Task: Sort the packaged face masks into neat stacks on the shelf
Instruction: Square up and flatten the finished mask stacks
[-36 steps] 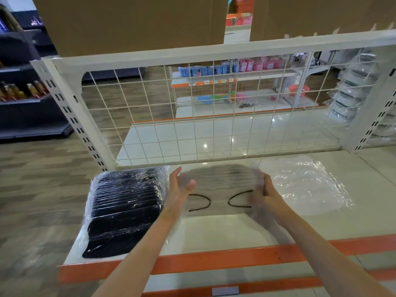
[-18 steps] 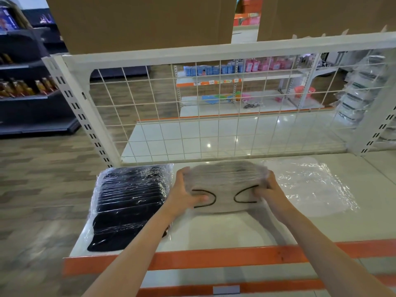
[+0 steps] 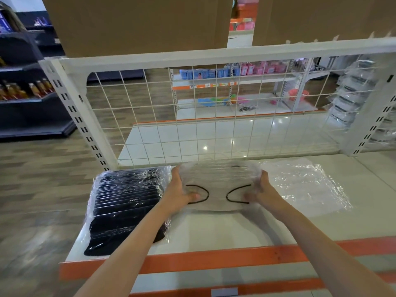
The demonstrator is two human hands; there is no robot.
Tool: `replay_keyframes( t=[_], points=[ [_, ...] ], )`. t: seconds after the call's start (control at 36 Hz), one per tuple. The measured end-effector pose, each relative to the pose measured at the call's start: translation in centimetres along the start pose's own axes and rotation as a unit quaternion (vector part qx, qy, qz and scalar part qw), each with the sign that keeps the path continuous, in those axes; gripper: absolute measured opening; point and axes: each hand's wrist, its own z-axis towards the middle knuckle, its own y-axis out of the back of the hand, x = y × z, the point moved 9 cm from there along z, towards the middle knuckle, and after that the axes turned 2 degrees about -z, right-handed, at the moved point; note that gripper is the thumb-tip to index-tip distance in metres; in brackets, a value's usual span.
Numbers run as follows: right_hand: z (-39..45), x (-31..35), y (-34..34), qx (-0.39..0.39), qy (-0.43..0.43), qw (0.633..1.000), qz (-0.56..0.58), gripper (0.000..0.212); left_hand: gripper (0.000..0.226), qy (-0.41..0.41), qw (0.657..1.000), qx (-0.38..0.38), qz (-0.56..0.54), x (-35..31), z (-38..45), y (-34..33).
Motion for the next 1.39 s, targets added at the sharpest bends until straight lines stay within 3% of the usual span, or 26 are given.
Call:
replay_keyframes(
  t=[0.11,0.42,0.56,0.67,0.81,0.92,1.0,1.08,1.19,1.28,1.39],
  points=[
    [-0.1,0.3,-0.5,0.023,-0.020,0.999,0.020,0.100,0.115,0.019,0.999,0.005,0.031,0.1,0.0,0.6],
    [-0.1,0.8,-1.1,0.036,-0.031,0.999,0.014,0.096,0.119,0.033,0.987,0.023,0.153,-0.1,0.3,0.3],
    [0.3,1.0,-1.0,0.028,-0.041,0.998,-0.040,0.078,0.118,0.059,0.966,0.054,0.244,-0.3,0.8,0.0],
    [0.7,1.8,-1.5,0.043,-0.072,0.992,-0.094,0.030,0.115,0.110,0.939,0.101,0.309,-0.2,1.7,-0.1],
    [1.8,1.2,-1.4,0.015,-0.111,0.981,-0.161,0.028,0.109,0.151,0.910,0.125,0.365,0.5,2.2,-0.3],
    [2.0,1.2,-1.4,-0.005,-0.108,0.957,-0.271,0.052,0.109,0.149,0.892,0.122,0.409,0.6,2.4,-0.4],
    [1.6,2.4,-1.6,-0.037,-0.050,0.929,-0.365,0.086,0.105,0.116,0.875,0.117,0.456,0.3,2.4,-0.7],
    [0.9,4.2,-2.2,-0.052,0.027,0.888,-0.456,0.074,0.089,0.031,0.878,0.090,0.470,-1.4,2.4,-1.4],
    [0.3,4.3,-2.9,-0.046,0.048,0.851,-0.521,0.055,0.065,-0.060,0.854,0.100,0.508,-2.9,1.9,-3.1],
    [0.0,3.9,-3.2,-0.032,0.037,0.847,-0.530,0.056,0.062,-0.065,0.825,0.121,0.547,-2.6,1.6,-3.7],
    [-0.7,4.3,-2.5,-0.054,0.048,0.868,-0.491,0.061,0.064,-0.072,0.800,0.115,0.584,-3.2,1.8,-4.4]
  ],
)
